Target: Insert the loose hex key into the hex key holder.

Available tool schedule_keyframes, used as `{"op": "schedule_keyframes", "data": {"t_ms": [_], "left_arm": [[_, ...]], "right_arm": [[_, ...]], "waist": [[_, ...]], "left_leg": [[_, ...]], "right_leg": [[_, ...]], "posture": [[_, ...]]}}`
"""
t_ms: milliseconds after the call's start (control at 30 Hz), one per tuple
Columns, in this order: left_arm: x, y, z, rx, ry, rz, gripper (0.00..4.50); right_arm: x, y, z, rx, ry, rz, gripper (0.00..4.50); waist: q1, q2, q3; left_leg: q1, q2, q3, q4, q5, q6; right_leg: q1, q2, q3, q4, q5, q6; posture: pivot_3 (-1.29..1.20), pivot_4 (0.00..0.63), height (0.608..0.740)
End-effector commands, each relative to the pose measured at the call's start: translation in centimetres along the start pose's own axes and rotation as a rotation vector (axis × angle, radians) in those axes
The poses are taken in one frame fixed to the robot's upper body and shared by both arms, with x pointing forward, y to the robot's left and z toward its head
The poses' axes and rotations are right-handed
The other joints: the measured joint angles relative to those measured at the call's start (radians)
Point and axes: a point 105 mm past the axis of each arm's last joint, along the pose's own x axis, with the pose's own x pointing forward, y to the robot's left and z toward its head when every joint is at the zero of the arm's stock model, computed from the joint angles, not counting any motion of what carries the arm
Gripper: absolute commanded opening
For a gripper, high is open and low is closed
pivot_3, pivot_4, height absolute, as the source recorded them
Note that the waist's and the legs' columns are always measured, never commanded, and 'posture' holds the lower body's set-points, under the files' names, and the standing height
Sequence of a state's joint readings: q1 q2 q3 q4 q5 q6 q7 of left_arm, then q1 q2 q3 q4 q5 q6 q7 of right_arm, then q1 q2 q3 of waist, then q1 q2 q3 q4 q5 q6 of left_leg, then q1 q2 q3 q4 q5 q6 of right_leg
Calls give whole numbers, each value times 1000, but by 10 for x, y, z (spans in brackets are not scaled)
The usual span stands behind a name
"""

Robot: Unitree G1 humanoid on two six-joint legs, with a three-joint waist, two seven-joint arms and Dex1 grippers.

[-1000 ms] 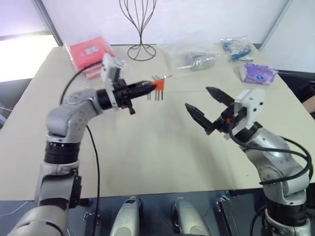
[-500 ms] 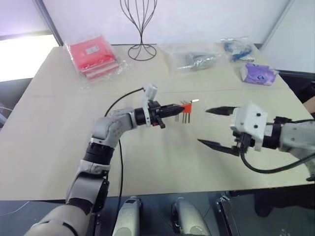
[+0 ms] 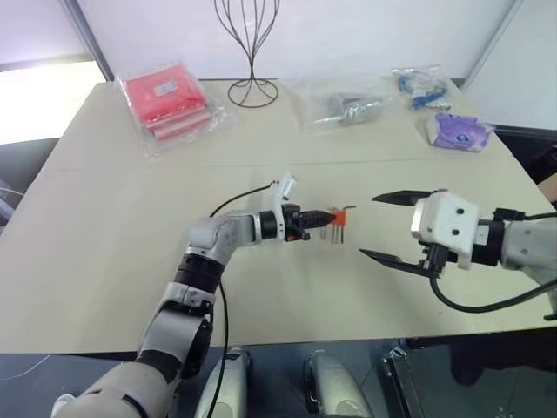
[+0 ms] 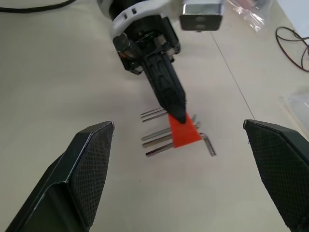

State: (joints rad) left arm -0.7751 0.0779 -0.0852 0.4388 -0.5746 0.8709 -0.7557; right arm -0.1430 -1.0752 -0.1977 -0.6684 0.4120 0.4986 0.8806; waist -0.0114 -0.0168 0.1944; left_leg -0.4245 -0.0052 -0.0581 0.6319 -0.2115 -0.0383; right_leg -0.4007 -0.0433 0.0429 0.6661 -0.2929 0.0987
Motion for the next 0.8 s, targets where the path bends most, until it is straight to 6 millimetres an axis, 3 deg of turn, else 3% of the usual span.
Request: {"op": "schedule_keyframes", "data": {"t_ms": [33,200,300,500,667,800], "left_arm": [[-3,7,-1,-34,3,31,0],[-7,19,-3,-87,-1,79,0],[-11,24,-4,-101,1,106,1231],[-22,36,-4,-124,-6,168,4353],[-42,42,3,-63,-7,203,4438],[-66,38,21,183,-3,204,4438]], "right_arm": [[-3,-3,10,-36,-20,-45,4446],[0,0,12,-28,-30,-54,4446],[1,0,12,-28,-32,-58,4500],[3,-1,12,-33,-41,-58,4500],[4,-3,11,-37,-42,-57,4500],[1,-5,8,-35,-36,-57,4500]], "waist": [[0,0,0],[1,0,0],[0,0,0],[1,0,0],[-9,0,0],[-9,0,0]], "left_leg": [[0,0,0,0,0,0],[0,0,0,0,0,0],[1,0,0,0,0,0],[6,0,0,0,0,0],[16,1,1,-2,0,0],[15,2,1,-4,0,0]], "right_leg": [[0,0,0,0,0,0],[0,0,0,0,0,0],[1,0,0,0,0,0],[6,0,0,-1,0,0],[13,1,2,-1,0,0],[11,1,3,-1,0,0]], "posture": [[0,150,740],[0,150,740],[0,150,740],[0,150,740],[0,150,740],[0,150,740]]}}
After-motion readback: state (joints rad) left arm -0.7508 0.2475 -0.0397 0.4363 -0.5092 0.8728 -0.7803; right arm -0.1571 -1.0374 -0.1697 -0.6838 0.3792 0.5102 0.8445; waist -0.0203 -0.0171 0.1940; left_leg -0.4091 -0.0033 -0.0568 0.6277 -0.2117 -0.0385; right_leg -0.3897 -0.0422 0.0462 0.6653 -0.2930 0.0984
